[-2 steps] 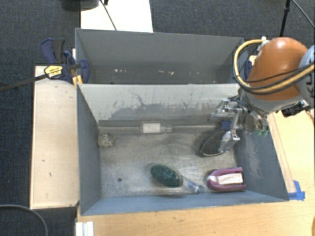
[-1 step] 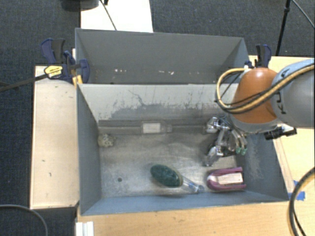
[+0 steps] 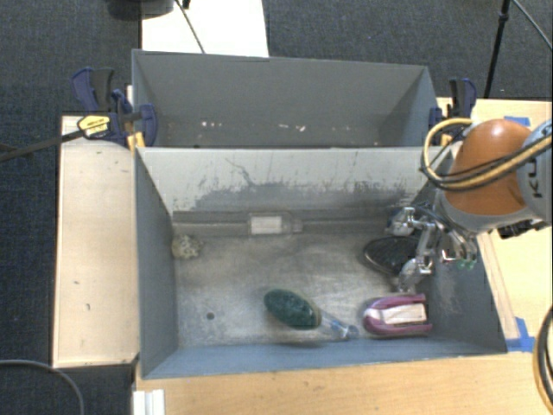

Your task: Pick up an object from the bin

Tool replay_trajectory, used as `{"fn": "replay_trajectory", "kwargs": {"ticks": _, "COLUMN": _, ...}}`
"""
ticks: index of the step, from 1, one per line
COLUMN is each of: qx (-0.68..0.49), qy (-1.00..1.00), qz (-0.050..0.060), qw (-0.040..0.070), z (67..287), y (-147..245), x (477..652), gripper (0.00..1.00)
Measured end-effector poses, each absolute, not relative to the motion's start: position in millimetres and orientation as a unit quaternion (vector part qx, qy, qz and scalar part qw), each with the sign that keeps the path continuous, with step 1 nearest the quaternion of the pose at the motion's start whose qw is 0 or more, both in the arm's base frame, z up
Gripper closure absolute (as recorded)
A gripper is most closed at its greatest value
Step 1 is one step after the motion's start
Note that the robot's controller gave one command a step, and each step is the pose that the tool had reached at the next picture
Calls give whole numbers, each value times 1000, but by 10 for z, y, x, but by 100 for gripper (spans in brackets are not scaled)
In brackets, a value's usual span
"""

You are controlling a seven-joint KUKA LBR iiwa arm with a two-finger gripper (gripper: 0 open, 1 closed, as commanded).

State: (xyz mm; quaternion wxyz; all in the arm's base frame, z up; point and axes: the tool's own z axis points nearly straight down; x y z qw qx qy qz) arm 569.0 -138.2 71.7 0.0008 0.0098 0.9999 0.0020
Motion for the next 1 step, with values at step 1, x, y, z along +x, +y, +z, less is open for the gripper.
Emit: {"fn": "replay_trajectory", "kwargs": {"ticks": 1, "qx": 9, "qy": 1000, "qz": 1, "qw": 2, "z": 736, "y": -1369, "x": 5704, "gripper": 100}}
